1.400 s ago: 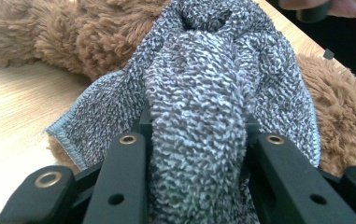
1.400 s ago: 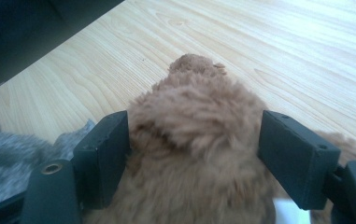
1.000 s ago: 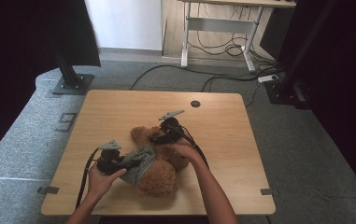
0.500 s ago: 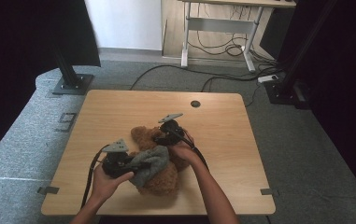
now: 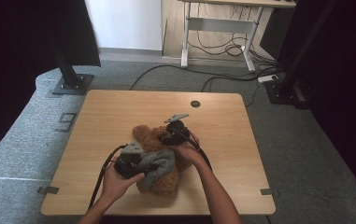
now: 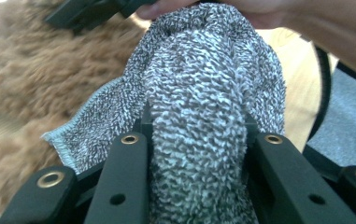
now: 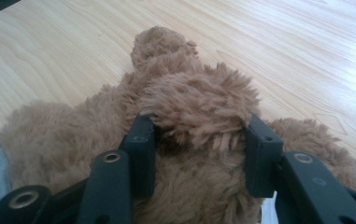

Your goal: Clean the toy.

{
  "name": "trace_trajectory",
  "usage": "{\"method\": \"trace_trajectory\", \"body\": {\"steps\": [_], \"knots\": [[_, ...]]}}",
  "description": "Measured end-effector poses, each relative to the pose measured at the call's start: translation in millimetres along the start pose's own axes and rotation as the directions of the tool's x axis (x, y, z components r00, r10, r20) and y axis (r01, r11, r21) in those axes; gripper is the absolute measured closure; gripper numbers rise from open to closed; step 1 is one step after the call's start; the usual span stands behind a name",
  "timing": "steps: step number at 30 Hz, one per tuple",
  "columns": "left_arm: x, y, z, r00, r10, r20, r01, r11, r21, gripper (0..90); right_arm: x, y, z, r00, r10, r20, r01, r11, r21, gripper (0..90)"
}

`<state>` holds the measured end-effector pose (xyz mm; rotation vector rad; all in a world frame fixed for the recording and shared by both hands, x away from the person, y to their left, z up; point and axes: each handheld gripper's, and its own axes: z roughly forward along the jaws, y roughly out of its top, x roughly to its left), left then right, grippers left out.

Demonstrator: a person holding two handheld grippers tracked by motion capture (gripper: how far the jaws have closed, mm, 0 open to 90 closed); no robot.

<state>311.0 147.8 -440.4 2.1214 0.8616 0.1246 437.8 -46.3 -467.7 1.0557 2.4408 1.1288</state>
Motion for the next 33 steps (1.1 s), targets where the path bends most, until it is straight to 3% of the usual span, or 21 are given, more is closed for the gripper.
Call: {"method": "trace_trajectory", "body": {"steps": [8,13,15,17,21,24,30,33], "knots": [[24.0,-8.2,-0.8,0.9978,-0.032,-0.057,0.035,0.9984,0.045,67.6,-7.3,-13.3,-15.7,0.9985,0.038,0.038,-0.038,0.999,-0.02,63.2],[28.4,-12.3,-4.8,0.9982,-0.056,-0.022,0.056,0.9982,0.022,67.4,-16.5,-28.5,-27.9,0.9957,0.088,0.031,-0.086,0.995,-0.048,65.0],[21.1,-10.5,-10.0,0.999,-0.044,-0.001,0.044,0.999,0.0,67.4,-19.5,-32.2,-30.6,0.9936,0.11,0.025,-0.108,0.992,-0.057,65.2],[5.6,-4.5,-14.1,0.9999,-0.004,0.012,0.004,0.9999,-0.013,67.2,-20.1,-33.4,-30.7,0.993,0.114,0.028,-0.113,0.992,-0.059,65.2],[-18.3,5.8,-10.1,0.9973,0.052,0.053,-0.051,0.9986,-0.013,67.2,-17.7,-32.8,-28.0,0.992,0.117,0.047,-0.114,0.991,-0.065,65.2],[-26.5,9.9,-1.6,0.9949,0.055,0.085,-0.054,0.9985,-0.007,67.1,-17.1,-32.6,-26.8,0.9912,0.122,0.05,-0.119,0.991,-0.068,65.1],[-39.6,7.9,14.0,0.9839,0.06,0.168,-0.063,0.9979,0.011,67.2,-20.5,-35.0,-26.9,0.9887,0.146,0.032,-0.144,0.986,-0.079,64.9],[-44.3,6.9,17.5,0.984,0.077,0.161,-0.081,0.9965,0.019,67.2,-20.9,-35.9,-26.9,0.9882,0.15,0.032,-0.147,0.985,-0.086,64.9]]}}
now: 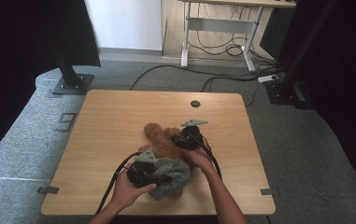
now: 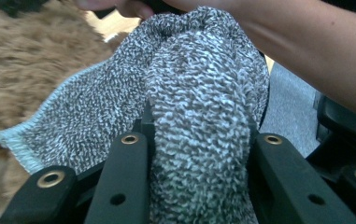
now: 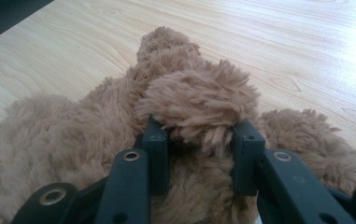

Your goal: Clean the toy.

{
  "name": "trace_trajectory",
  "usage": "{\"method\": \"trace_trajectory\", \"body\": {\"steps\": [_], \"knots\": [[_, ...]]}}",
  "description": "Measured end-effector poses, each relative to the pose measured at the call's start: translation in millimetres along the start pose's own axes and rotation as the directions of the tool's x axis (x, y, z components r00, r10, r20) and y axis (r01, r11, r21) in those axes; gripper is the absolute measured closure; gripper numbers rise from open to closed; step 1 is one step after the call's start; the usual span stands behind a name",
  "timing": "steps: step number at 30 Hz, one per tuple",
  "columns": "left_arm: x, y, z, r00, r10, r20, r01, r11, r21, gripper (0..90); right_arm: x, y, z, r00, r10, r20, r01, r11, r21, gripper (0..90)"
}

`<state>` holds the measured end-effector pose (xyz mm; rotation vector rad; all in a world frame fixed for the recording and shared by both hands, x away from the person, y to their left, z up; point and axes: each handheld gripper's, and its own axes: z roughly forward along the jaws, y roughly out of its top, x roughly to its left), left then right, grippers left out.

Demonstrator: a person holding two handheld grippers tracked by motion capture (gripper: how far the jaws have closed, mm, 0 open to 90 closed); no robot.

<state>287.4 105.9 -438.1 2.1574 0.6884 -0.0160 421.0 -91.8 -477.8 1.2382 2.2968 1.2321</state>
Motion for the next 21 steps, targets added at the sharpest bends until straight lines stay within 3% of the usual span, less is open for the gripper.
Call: {"method": "trace_trajectory", "body": {"steps": [7,16,21], "knots": [[-0.7,-3.1,3.5,0.9953,0.034,-0.091,-0.031,0.9989,0.035,68.0,-0.1,-0.5,-1.2,1.0,0.006,-0.003,-0.006,1.0,-0.006,64.9],[17.3,-11.9,-2.4,0.9932,-0.005,-0.117,0.01,0.9992,0.039,68.8,-8.5,-6.8,-11.4,0.9993,0.032,0.02,-0.031,0.999,-0.025,66.0],[31.0,-16.4,-14.8,0.9877,-0.034,-0.153,0.039,0.9988,0.03,68.7,-9.6,-10.8,-17.3,0.9982,0.046,0.037,-0.045,0.999,-0.028,67.5]]}}
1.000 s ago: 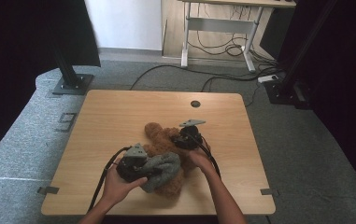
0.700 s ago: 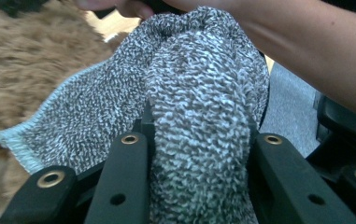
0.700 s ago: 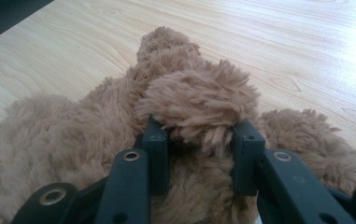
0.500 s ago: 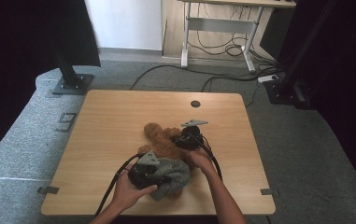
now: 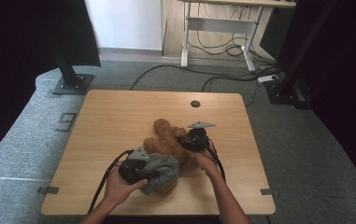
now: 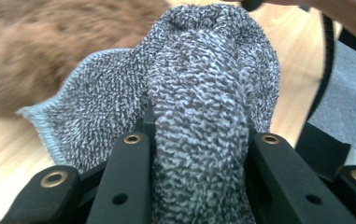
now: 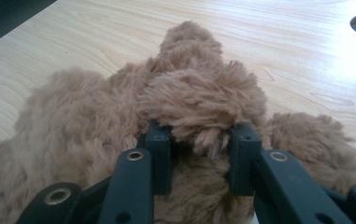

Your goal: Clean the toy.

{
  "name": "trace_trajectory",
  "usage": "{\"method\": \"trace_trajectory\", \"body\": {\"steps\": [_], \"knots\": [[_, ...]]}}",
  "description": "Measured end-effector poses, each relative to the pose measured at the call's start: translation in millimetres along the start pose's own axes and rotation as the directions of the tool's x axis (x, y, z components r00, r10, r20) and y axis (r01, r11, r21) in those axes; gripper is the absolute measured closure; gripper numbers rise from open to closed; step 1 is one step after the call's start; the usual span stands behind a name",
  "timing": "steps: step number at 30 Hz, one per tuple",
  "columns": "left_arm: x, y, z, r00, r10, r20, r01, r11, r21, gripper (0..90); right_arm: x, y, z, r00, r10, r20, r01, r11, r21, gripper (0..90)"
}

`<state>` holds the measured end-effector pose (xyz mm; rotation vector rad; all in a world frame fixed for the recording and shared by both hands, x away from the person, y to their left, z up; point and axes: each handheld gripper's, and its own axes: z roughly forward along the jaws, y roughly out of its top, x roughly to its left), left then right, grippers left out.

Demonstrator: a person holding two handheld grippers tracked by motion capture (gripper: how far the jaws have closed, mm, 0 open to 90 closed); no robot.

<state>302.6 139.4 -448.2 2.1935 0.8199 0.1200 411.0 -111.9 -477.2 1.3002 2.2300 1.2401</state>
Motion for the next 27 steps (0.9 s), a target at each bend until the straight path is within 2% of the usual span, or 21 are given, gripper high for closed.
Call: {"method": "trace_trajectory", "body": {"steps": [6,10,11,14,15,18,20,21,23,24,27], "knots": [[25.7,-4.3,-10.3,0.9978,-0.051,-0.043,0.051,0.9987,-0.004,68.6,2.2,-3.6,-7.4,0.9998,0.011,0.016,-0.012,1.0,0.006,69.2],[44.8,-7.3,-14.7,0.9915,-0.082,-0.101,0.083,0.9966,0.003,68.5,1.8,-6.2,-11.3,0.9995,0.025,0.019,-0.025,1.0,0.01,70.0],[48.2,-8.5,-14.8,0.9908,-0.086,-0.105,0.087,0.9962,0.007,68.5,1.4,-7.7,-12.6,0.9994,0.028,0.02,-0.028,1.0,0.008,70.1],[56.6,-13.3,-17.1,0.9917,-0.11,-0.066,0.11,0.9939,-0.001,68.5,-0.1,-11.6,-15.7,0.9991,0.039,0.016,-0.039,0.999,-0.001,70.2],[56.8,-14.2,-19.2,0.9927,-0.115,-0.037,0.115,0.9933,-0.013,68.5,-0.8,-12.4,-16.2,0.999,0.041,0.016,-0.041,0.999,-0.003,70.2],[49.4,-11.8,-22.9,0.9945,-0.105,-0.007,0.105,0.9939,-0.034,68.4,-3.0,-13.5,-15.9,0.9982,0.057,0.016,-0.057,0.998,-0.009,70.1],[37.9,-7.2,-25.8,0.9966,-0.081,0.015,0.081,0.9953,-0.052,68.3,-2.6,-13.0,-14.8,0.9978,0.06,0.026,-0.06,0.998,-0.009,70.0],[26.2,-2.5,-27.7,0.9981,-0.051,0.034,0.053,0.9964,-0.065,68.3,-2.4,-12.8,-14.4,0.9976,0.062,0.029,-0.062,0.998,-0.01,70.0],[13.1,2.8,-28.1,0.9982,-0.021,0.056,0.026,0.9968,-0.076,68.2,-1.1,-12.3,-12.8,0.9972,0.066,0.036,-0.066,0.998,-0.013,70.0],[2.2,7.3,-26.4,0.9975,0.005,0.071,0.0,0.997,-0.078,68.2,-0.8,-12.2,-12.2,0.9971,0.067,0.038,-0.066,0.998,-0.015,70.0],[-18.6,16.5,-13.2,0.994,0.048,0.099,-0.042,0.9974,-0.059,68.2,0.0,-12.0,-11.4,0.9965,0.072,0.042,-0.071,0.997,-0.017,70.0]]}}
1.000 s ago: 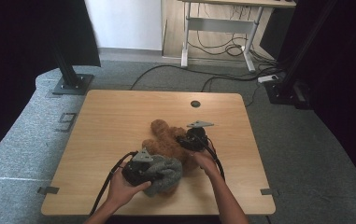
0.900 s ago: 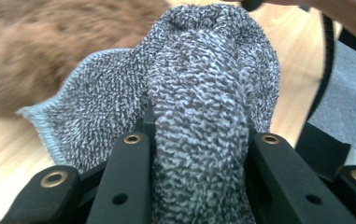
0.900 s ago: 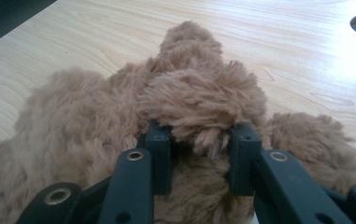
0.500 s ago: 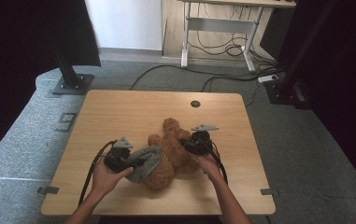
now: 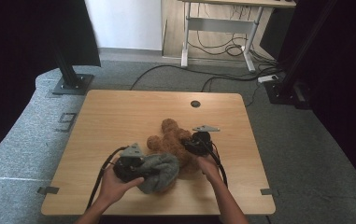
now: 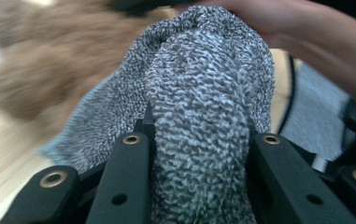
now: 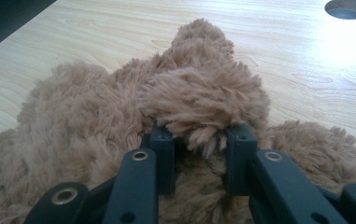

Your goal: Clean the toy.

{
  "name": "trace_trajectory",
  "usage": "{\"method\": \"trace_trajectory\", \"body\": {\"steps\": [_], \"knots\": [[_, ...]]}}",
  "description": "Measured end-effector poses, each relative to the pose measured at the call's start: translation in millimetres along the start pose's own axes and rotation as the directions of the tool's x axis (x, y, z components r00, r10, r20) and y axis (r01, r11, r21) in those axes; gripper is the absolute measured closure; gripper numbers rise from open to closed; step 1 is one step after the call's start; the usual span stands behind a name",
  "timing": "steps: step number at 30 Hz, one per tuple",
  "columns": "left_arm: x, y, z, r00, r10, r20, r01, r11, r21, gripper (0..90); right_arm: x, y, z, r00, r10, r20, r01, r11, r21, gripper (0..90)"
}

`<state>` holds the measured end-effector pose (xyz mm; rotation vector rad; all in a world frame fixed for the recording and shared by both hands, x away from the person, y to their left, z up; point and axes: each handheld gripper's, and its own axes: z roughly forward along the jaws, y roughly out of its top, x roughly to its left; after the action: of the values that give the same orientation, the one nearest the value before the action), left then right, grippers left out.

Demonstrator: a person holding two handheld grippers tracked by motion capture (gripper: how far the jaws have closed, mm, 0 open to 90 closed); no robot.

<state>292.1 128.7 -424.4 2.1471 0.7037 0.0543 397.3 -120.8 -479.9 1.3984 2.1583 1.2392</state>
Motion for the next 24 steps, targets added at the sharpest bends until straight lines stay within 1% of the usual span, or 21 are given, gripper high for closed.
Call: {"method": "trace_trajectory", "body": {"steps": [2,4,6,8,10,14,19,21,24], "knots": [[-4.6,3.5,12.9,0.9999,0.007,0.01,-0.007,0.9997,0.023,68.1,0.0,-0.3,-0.4,1.0,0.002,0.0,-0.002,1.0,-0.001,69.9],[-4.8,4.4,24.8,0.9999,-0.003,0.011,0.003,0.9991,0.042,68.1,-0.6,-0.9,-1.2,1.0,0.009,-0.002,-0.009,1.0,-0.003,69.9],[-4.1,3.6,30.7,0.9999,-0.01,0.005,0.01,0.9987,0.051,68.1,-1.8,-1.8,-2.0,0.9999,0.01,-0.007,-0.01,1.0,-0.005,69.9],[-3.9,2.2,34.8,0.9999,-0.015,-0.008,0.015,0.9983,0.057,68.1,-3.0,-2.7,-3.0,0.9998,0.014,-0.014,-0.015,1.0,-0.005,69.8],[-3.1,1.0,36.9,0.9992,-0.005,-0.039,0.008,0.9975,0.07,68.3,-3.7,-3.4,-3.4,0.9996,0.02,-0.019,-0.02,1.0,-0.008,69.8],[3.3,-3.6,35.8,0.9972,-0.009,-0.074,0.015,0.9966,0.081,68.7,-2.5,-5.2,-6.2,0.9997,0.019,-0.015,-0.019,1.0,-0.013,69.8],[16.9,-10.8,27.2,0.9947,-0.04,-0.095,0.047,0.9962,0.073,68.9,-3.7,-8.4,-10.5,0.9988,0.037,-0.033,-0.038,0.999,-0.016,69.8],[21.7,-12.2,23.4,0.9931,-0.043,-0.109,0.051,0.996,0.072,68.9,-2.6,-9.3,-11.6,0.9982,0.046,-0.038,-0.046,0.999,-0.015,69.9],[28.8,-14.3,18.9,0.9905,-0.051,-0.127,0.061,0.9955,0.072,68.9,0.1,-11.4,-13.2,0.9982,0.043,-0.04,-0.044,0.999,-0.018,70.0]]}}
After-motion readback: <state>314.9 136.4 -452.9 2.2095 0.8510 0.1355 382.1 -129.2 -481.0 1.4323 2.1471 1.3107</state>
